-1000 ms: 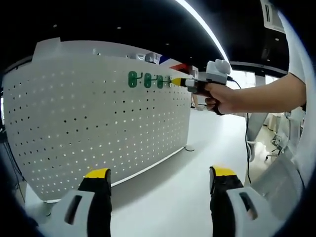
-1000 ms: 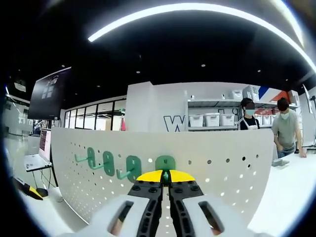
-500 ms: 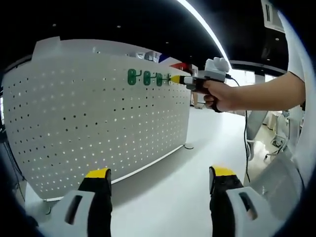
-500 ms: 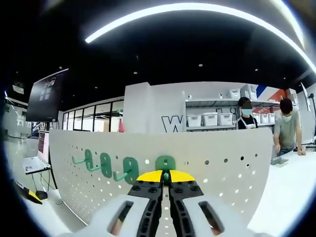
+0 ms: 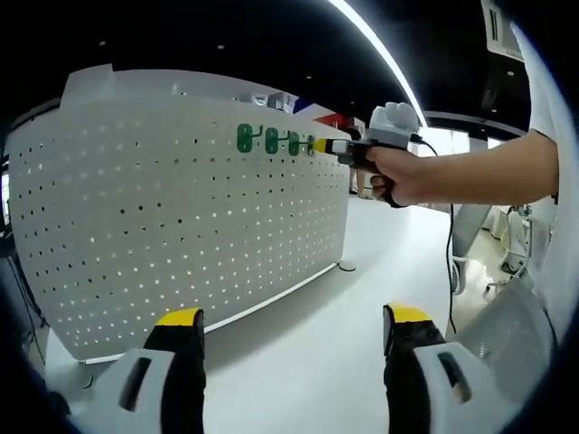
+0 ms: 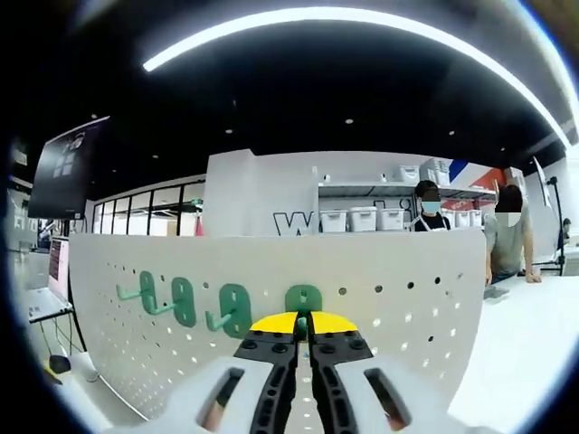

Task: Insert the hook assembly into the mounting plate slot until the hook locks in place.

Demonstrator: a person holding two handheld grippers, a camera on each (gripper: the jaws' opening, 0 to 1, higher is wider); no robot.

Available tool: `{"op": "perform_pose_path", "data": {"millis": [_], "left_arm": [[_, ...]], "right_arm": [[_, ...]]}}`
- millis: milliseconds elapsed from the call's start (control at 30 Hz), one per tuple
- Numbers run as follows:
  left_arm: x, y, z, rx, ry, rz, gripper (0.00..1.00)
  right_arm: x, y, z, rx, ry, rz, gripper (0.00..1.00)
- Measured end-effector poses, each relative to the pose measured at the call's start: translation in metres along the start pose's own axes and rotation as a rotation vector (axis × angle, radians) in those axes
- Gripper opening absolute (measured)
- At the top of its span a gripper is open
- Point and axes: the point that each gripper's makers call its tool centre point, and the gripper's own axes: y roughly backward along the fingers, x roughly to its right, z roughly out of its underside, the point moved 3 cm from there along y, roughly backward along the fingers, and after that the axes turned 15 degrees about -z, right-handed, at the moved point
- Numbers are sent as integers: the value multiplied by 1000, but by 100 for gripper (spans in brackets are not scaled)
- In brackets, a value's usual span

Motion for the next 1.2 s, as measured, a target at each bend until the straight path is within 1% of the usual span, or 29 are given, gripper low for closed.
{"op": "perform_pose_path", "data": {"millis": [33,300,467,567,833,933,1200], "left_arm": [[0,0,0,2,-1,1,83],[-1,1,-1,5,3,-2,83],[-1,0,0,5,2,0,83],[-1,0,0,3,3,0,83],[1,-1,0,1,3,9,83],[2,-1,1,-2,0,14,83],[-1,0,2,-4,-3,10,82]], "right_arm": [[0,1,0,9,-16,2,1],[0,1,1,18,-2,-2,1],[0,2,2,23,-19,-7,2],[-1,2,1,-2,19,-11,2],[0,2,1,-5,2,-31,3],[0,1,1,-12,8,-36,3],[-6,2,0,-19,39,-127,12]]}}
